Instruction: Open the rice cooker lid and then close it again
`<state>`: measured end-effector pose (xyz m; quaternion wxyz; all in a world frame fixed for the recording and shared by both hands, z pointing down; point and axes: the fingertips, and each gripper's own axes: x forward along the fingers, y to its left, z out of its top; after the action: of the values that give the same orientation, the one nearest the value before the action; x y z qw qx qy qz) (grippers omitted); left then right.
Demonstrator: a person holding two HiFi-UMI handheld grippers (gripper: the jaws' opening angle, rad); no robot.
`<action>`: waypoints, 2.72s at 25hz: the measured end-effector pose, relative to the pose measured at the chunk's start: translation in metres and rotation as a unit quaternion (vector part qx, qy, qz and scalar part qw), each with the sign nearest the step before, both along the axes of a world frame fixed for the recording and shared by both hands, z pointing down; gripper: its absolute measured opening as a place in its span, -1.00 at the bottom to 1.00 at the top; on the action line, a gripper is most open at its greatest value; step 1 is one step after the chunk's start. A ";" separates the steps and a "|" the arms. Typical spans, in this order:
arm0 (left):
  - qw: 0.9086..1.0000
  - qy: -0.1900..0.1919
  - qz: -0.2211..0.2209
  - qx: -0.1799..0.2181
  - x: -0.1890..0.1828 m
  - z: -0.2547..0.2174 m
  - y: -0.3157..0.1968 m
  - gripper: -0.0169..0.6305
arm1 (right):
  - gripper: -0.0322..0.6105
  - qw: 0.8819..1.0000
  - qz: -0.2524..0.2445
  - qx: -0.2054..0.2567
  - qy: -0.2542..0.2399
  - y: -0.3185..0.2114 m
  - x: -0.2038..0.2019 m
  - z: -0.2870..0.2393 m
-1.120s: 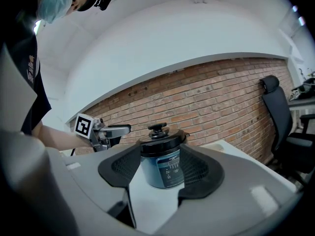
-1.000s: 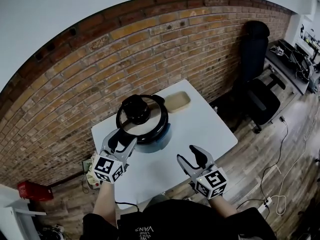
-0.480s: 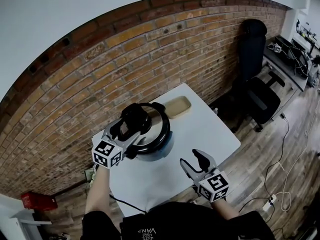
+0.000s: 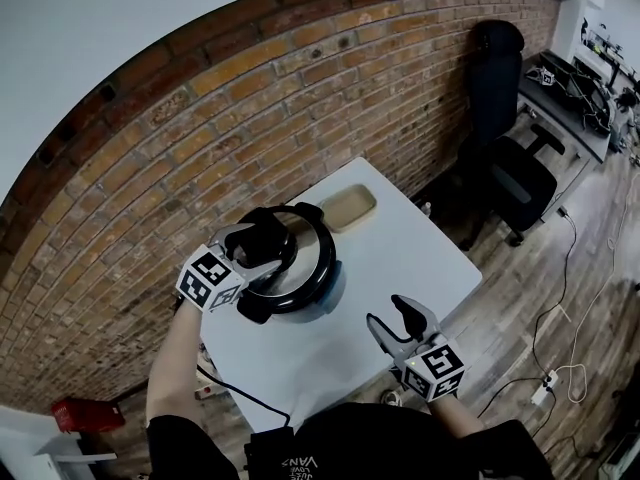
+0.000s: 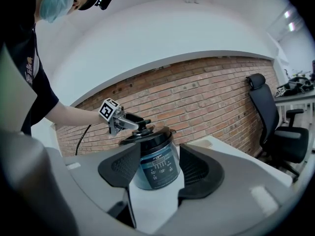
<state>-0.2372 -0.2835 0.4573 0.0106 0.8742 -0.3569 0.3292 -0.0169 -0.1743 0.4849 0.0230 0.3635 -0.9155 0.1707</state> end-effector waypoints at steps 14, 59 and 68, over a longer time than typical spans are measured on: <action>0.996 0.062 0.028 -0.054 0.015 0.011 -0.009 0.05 | -0.16 0.999 0.037 -0.014 -0.014 -0.007 0.008 0.010; 0.971 0.053 -0.231 0.007 0.000 0.003 -0.015 -0.09 | -0.17 0.997 0.063 -0.016 -0.030 0.007 0.018 0.005; 0.966 0.049 -0.252 0.005 0.001 0.004 -0.015 -0.09 | -0.17 0.998 0.053 -0.013 -0.040 0.001 0.021 0.003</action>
<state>-0.2366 -0.2989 0.4611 0.1066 0.7709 -0.5667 0.2707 0.0040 -0.1733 0.4874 -0.0184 0.4045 -0.8927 0.1977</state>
